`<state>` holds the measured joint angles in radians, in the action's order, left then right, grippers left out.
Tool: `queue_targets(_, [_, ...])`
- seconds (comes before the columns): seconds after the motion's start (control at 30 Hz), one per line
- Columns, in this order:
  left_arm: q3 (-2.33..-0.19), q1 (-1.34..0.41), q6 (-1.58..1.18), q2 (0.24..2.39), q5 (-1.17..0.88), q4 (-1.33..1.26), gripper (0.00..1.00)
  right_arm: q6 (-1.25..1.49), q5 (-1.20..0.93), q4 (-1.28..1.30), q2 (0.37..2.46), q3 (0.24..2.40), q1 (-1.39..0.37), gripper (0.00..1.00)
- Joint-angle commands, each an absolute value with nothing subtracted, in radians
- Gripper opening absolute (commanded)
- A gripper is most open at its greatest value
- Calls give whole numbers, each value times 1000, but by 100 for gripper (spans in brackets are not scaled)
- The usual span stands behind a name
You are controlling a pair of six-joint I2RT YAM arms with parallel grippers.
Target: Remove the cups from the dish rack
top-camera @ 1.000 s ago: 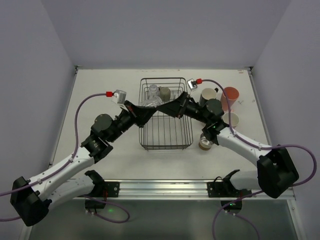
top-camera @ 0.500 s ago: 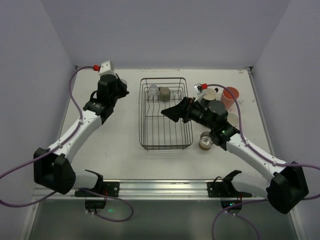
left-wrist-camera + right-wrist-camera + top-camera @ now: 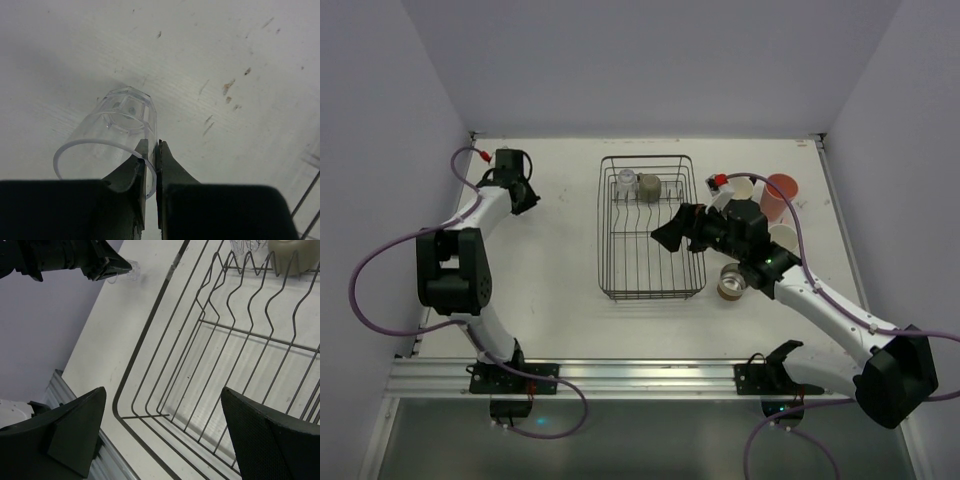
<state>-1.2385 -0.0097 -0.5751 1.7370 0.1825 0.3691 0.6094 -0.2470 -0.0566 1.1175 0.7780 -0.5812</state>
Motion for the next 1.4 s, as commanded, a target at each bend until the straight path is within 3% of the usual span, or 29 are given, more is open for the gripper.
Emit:
queue_targets(0.0, [-1284,36,-522,1762,161,399,0,563,-212,-28,1115,827,-578,99])
queue_targets(0.2, [-1293,83,-506,1839,118,408,1,549,-210,-14,1140,842,-580,99])
queue_targets(0.37, [-1305,89,-473,1844,133,423,16,538,-193,-3,1161,861,-580,99])
queue_targets(0.47, [-1302,89,-468,1829,130,422,31,534,-186,34,1170,883,-581,99])
queue_targets(0.57, [-1290,87,-463,1802,130,410,55,514,-178,67,1201,926,-581,99])
queue_targets(0.67, [-1292,89,-462,1781,129,408,64,499,-164,93,1235,960,-581,99])
queue_targets(0.87, [-1278,89,-471,1677,107,379,74,442,-123,170,1339,1052,-583,99])
queue_targets(0.97, [-1269,89,-472,1599,89,345,91,408,-84,199,1400,1098,-583,99])
queue_targets(1.13, [-1259,87,-488,1529,35,341,96,374,-48,224,1471,1176,-583,99])
queue_targets(1.37, [-1109,16,-523,1315,-175,243,98,273,-14,277,1629,1368,-583,82])
